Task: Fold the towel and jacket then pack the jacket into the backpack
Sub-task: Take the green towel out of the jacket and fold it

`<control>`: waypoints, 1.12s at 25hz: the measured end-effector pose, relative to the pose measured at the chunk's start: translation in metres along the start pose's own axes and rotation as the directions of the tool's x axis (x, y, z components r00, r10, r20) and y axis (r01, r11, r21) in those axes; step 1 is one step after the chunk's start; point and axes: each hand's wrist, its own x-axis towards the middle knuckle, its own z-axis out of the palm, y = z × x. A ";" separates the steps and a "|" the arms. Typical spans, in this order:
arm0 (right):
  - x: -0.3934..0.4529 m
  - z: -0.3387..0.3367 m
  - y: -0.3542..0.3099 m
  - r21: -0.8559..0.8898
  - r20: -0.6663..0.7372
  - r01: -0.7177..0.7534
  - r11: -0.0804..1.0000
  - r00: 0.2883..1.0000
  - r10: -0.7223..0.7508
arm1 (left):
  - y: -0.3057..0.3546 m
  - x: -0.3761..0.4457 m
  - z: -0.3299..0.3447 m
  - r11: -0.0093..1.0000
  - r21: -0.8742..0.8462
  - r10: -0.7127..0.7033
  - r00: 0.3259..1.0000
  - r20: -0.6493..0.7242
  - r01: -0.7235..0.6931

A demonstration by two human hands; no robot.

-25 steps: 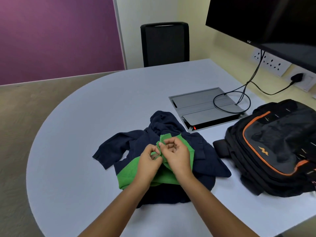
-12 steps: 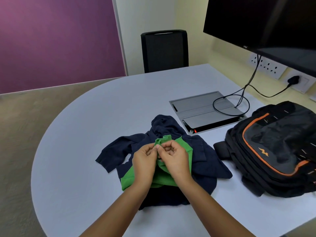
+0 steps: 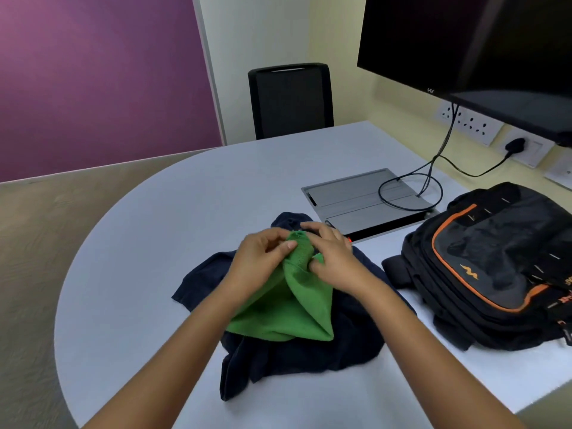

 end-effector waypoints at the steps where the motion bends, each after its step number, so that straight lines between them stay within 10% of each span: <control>1: 0.004 -0.004 0.010 -0.130 0.057 -0.065 0.989 0.996 0.073 | 0.009 0.002 -0.006 0.999 -0.002 0.049 0.998 0.030 -0.049; 5: 0.008 -0.032 0.031 0.023 -0.242 -0.203 0.979 0.949 0.202 | 0.027 0.011 -0.039 0.980 -0.079 0.170 0.971 -0.168 -0.185; 10: 0.003 -0.098 -0.011 0.518 -0.555 0.229 0.824 0.823 0.120 | 0.033 0.024 -0.062 0.912 -0.212 0.265 0.899 -0.349 -0.351; 18: 0.007 -0.112 -0.027 0.240 -0.466 -0.066 0.968 0.867 0.175 | 0.033 0.051 -0.058 0.960 -0.199 0.104 0.910 -0.401 -0.198; 20: 0.005 -0.106 -0.030 0.292 -0.625 0.063 0.954 0.768 0.140 | 0.047 0.053 -0.062 0.961 -0.159 0.145 0.903 -0.404 -0.225; 23: -0.007 -0.113 -0.053 0.166 -0.915 0.403 0.900 0.402 -0.012 | 0.078 0.045 -0.073 0.862 -0.158 0.412 0.847 -0.335 -0.482; 25: -0.002 -0.121 -0.056 0.025 -0.953 0.370 0.929 0.290 -0.089 | 0.091 0.047 -0.074 0.847 -0.176 0.446 0.851 -0.277 -0.501; 28: 0.003 -0.124 -0.057 0.103 -0.875 0.187 0.977 0.485 -0.001 | 0.086 0.052 -0.067 0.917 -0.078 0.347 0.877 -0.331 -0.392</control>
